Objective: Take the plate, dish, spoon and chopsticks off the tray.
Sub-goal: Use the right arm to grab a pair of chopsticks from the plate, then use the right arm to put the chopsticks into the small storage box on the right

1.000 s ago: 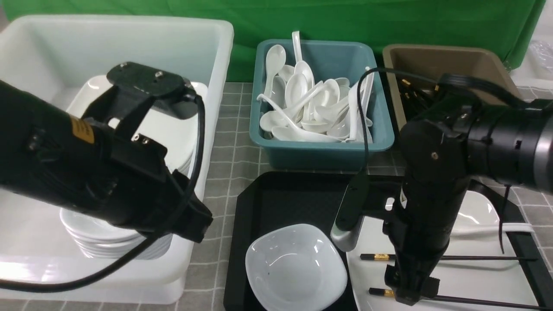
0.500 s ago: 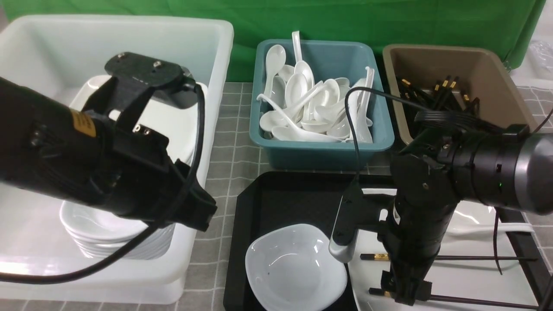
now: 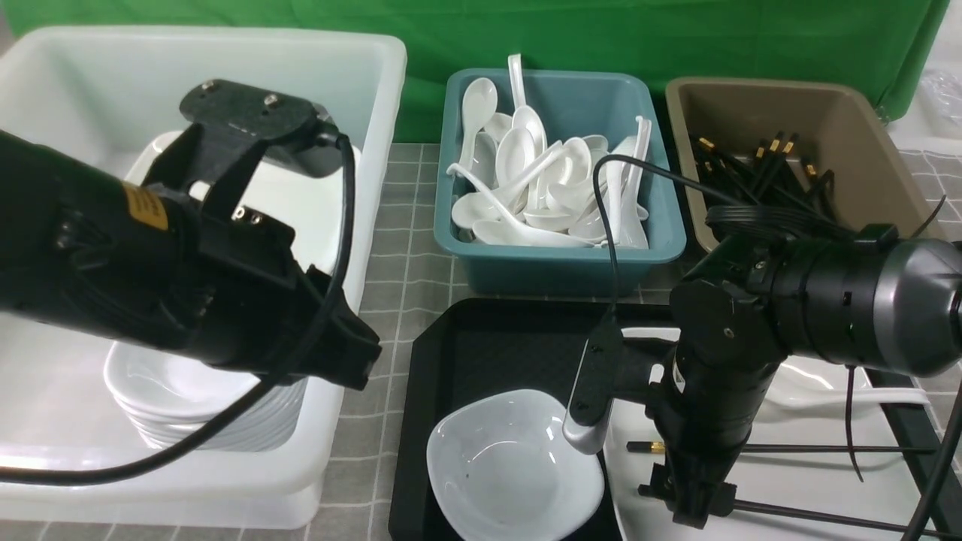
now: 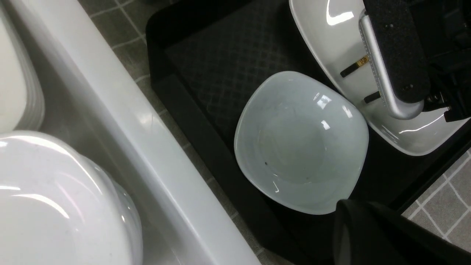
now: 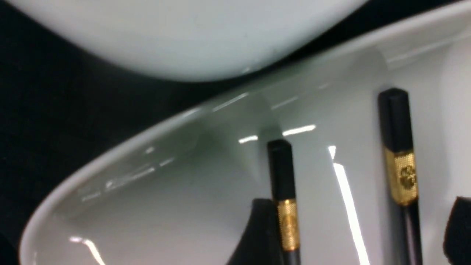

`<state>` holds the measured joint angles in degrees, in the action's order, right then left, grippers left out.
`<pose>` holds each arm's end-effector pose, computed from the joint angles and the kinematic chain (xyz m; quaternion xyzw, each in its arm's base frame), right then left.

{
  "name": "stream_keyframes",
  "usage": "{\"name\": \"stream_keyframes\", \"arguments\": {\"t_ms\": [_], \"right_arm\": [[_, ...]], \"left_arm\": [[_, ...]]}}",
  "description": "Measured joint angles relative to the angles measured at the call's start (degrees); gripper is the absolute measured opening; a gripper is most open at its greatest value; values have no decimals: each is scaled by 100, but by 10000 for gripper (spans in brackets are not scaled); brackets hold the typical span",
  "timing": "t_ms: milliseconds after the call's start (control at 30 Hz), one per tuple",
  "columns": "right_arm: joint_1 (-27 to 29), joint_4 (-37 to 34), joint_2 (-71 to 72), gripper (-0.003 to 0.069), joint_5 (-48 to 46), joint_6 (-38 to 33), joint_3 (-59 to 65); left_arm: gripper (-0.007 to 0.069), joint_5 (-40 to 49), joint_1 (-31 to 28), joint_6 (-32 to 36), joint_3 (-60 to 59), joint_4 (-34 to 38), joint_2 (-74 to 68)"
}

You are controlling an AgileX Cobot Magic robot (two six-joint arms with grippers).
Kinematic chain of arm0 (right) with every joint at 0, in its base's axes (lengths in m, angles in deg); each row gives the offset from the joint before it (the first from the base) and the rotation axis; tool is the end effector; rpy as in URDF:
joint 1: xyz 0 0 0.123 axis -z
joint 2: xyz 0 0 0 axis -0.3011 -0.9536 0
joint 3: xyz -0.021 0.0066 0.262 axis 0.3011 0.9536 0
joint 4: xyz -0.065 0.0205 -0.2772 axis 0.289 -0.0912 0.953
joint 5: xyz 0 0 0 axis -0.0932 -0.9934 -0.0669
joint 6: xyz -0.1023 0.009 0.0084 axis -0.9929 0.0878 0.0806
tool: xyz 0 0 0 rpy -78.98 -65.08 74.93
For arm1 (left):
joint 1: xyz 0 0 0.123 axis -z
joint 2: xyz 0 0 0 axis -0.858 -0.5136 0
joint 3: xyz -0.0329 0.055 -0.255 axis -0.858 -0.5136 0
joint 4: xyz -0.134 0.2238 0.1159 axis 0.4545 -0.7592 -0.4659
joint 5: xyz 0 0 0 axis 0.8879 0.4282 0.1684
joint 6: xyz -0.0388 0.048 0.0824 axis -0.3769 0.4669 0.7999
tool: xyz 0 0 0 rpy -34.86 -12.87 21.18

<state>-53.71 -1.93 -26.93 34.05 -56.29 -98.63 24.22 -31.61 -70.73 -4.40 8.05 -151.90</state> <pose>0.2989 0.2021 0.1146 -0.5788 0.8071 -0.0639 0.0978 0.2384 -0.1531 0.2975 0.2732 0.9003 -0.1882 0.2816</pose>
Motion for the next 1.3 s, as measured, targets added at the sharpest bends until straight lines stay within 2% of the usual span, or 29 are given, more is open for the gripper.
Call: {"name": "stream_keyframes", "arguments": {"t_ms": [33,133,167,267,333,567,800,967,1067,1167,1267,1300], "right_arm": [[0,0,0,575,0,0,6],[0,0,0,424,0,-5,6],[0,0,0,413,0,-5,6],[0,0,0,229,7,-5,6],[0,-5,0,151,14,5,6],[0,-16,0,158,-27,5,6],[0,-38,102,158,-532,229,-294],[0,-44,726,158,-512,446,-816],[55,-56,1070,158,-138,457,-1149],[306,-65,1300,158,536,469,-1555],[559,-61,1328,158,989,551,-1810],[793,-61,1328,158,1456,666,-1950]], "left_arm": [[5,0,0,0,0,0,0],[5,0,0,0,0,0,0],[5,0,0,0,0,0,0],[5,0,0,0,0,0,0],[5,0,0,0,0,0,0],[5,0,0,0,0,0,0],[5,-101,0,0,0,0,0],[5,-890,0,0,0,2,0],[5,-1791,0,34,0,7,-6],[5,-2899,7,101,31,107,-102],[5,-3471,9,237,151,300,-224],[5,-3646,9,364,258,390,-333]]}}
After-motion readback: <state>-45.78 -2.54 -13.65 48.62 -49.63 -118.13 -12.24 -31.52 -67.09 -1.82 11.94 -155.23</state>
